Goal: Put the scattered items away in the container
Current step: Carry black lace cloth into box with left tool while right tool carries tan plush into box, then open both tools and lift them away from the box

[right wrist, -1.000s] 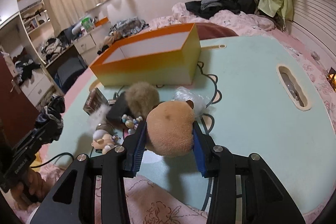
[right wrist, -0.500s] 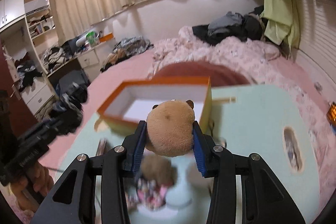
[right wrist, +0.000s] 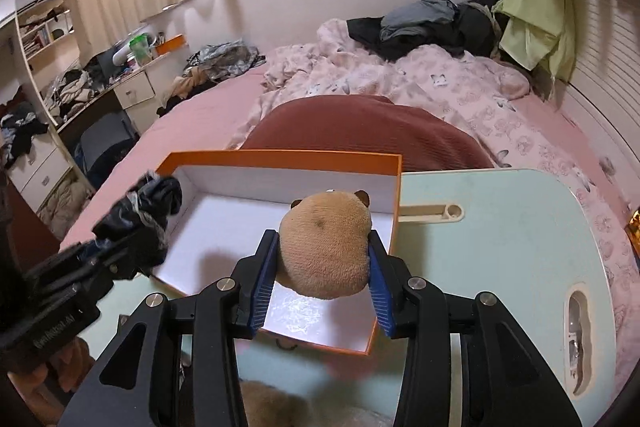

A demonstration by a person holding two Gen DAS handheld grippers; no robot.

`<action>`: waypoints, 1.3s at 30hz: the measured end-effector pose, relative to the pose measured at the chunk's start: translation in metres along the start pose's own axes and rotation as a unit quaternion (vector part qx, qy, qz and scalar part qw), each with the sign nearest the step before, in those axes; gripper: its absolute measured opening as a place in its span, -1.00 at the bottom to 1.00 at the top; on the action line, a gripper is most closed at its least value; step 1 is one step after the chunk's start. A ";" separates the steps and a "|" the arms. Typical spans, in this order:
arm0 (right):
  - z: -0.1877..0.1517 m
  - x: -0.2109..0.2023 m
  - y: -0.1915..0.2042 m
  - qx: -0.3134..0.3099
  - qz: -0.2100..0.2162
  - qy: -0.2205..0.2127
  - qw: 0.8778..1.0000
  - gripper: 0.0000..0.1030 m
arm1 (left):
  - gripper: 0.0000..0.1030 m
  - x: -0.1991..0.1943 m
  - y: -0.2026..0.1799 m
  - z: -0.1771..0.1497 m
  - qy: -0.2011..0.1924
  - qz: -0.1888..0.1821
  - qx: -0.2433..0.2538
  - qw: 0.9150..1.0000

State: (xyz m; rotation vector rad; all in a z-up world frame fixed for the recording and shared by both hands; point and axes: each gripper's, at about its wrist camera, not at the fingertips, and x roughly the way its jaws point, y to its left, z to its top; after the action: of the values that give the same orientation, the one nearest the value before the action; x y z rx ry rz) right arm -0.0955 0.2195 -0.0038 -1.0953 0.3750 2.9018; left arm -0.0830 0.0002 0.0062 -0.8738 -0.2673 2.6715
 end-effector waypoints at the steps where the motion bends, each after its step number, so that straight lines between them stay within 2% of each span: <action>1: 0.000 -0.001 -0.001 0.001 0.001 0.001 1.000 -0.15 | -0.38 0.001 0.001 0.000 0.000 0.001 -0.001 1.000; 7: 0.006 0.001 0.008 -0.022 -0.010 0.001 1.000 -0.12 | -0.38 -0.002 0.000 0.000 -0.003 0.013 0.002 1.000; 9: 0.006 0.000 0.011 -0.021 -0.010 -0.002 1.000 -0.07 | -0.28 -0.003 0.000 0.001 -0.004 0.015 -0.002 1.000; 11: 0.006 -0.002 0.013 -0.024 -0.020 -0.010 0.999 -0.04 | 0.12 -0.005 0.000 0.001 -0.006 0.017 -0.006 1.000; 13: 0.007 -0.007 0.015 -0.032 -0.030 -0.022 0.999 -0.04 | 0.28 -0.011 0.000 0.000 -0.015 0.025 -0.008 1.000; 16: 0.006 -0.015 0.014 -0.033 -0.033 -0.030 0.998 -0.04 | 0.64 -0.023 0.003 0.001 -0.034 0.036 -0.018 0.999; 17: 0.006 -0.018 0.013 -0.030 -0.032 -0.033 0.999 -0.04 | 0.68 -0.029 0.005 0.001 -0.039 0.032 -0.026 0.998; 22: -0.007 -0.050 0.008 -0.013 -0.024 -0.057 0.998 -0.04 | 0.70 -0.063 0.011 -0.006 -0.028 0.051 -0.039 0.998; 24: -0.021 -0.073 0.009 -0.020 -0.031 -0.080 0.996 0.22 | 0.70 -0.081 0.012 -0.015 -0.031 0.062 -0.032 0.997; 25: -0.028 -0.081 0.010 -0.024 -0.036 -0.087 0.995 0.50 | 0.70 -0.086 0.013 -0.019 -0.030 0.063 -0.030 0.997; 26: -0.038 -0.090 0.011 -0.028 -0.044 -0.094 0.994 0.58 | 0.70 -0.095 0.015 -0.025 -0.029 0.066 -0.028 0.997; 28: -0.055 -0.101 0.010 -0.037 -0.048 -0.098 0.993 0.58 | 0.71 -0.106 0.021 -0.037 -0.013 0.067 -0.031 0.997; 32: -0.089 -0.105 -0.003 -0.005 -0.044 -0.069 0.997 0.58 | 0.71 -0.111 0.027 -0.066 0.002 0.058 -0.059 0.997; 34: -0.102 -0.101 -0.008 0.007 -0.029 -0.044 0.999 0.58 | 0.71 -0.103 0.020 -0.082 0.026 0.052 -0.049 0.997; 39: -0.121 -0.083 -0.005 -0.019 -0.063 -0.001 0.998 0.58 | 0.71 -0.085 0.000 -0.113 0.057 0.067 -0.006 0.996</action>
State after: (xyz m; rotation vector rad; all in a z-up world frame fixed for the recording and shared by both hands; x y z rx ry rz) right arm 0.0464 0.2024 -0.0385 -1.0799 0.2419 2.8113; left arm 0.0496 -0.0206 -0.0372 -1.0803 -0.2040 2.7312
